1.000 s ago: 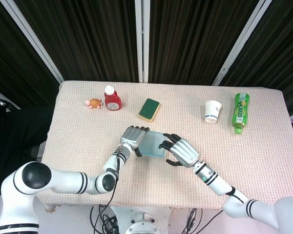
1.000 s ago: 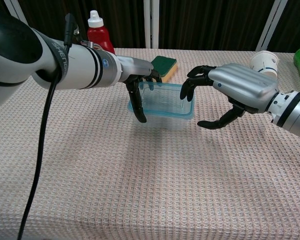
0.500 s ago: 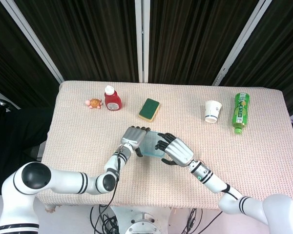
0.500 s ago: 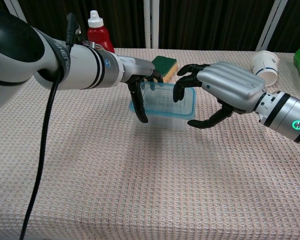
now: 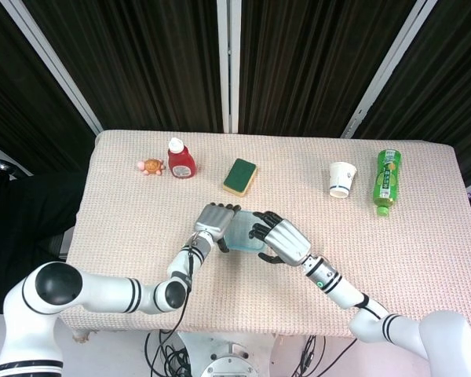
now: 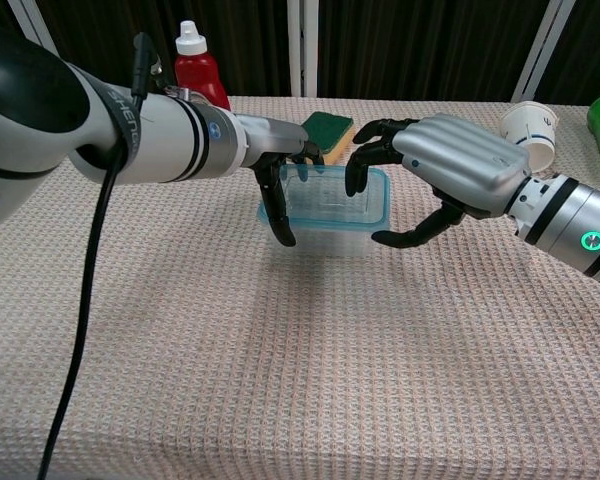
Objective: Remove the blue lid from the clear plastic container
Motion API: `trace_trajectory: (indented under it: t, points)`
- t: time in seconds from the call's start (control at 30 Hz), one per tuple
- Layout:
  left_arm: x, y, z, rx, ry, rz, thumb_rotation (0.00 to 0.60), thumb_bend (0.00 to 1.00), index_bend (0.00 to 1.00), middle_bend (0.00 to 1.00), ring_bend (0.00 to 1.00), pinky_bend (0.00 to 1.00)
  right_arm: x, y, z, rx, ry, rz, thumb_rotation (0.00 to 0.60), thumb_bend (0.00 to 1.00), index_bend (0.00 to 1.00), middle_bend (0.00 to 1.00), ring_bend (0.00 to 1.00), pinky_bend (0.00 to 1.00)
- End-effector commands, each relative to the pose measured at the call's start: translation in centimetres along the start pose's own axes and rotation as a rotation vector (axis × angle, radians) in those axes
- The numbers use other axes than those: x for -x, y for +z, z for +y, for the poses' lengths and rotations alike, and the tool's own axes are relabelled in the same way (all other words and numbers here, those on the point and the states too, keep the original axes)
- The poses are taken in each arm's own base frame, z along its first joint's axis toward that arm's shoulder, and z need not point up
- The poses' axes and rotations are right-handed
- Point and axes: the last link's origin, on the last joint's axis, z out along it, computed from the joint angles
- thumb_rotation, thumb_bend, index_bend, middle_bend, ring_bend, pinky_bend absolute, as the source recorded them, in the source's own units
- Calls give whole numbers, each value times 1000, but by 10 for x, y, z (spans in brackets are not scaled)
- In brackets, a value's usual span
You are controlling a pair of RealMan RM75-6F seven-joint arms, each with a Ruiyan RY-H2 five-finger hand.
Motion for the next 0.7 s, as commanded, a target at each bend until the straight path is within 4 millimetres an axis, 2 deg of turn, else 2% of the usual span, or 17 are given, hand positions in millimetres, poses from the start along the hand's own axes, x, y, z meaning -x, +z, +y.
trace_trajectory:
  t: [0.03, 0.47, 0.57, 0.7]
  points:
    - [1, 1, 0, 1, 8, 6, 600, 0, 227, 328, 184, 199, -2, 0, 1, 4, -7, 0, 600, 204, 411, 380, 153, 244]
    - [6, 5, 1, 13, 35, 36, 600, 0, 233, 337, 191, 199, -10, 0, 3, 19, -17, 11, 600, 211, 415, 388, 164, 256]
    - [6, 4, 1, 18, 27, 35, 600, 0, 233, 337, 191, 197, -11, 1, 0, 8, -14, 34, 600, 252, 423, 400, 184, 284]
    - [4, 1, 0, 36, -23, 21, 600, 0, 232, 333, 191, 195, -11, 4, -2, -14, -37, 74, 600, 359, 476, 426, 241, 357]
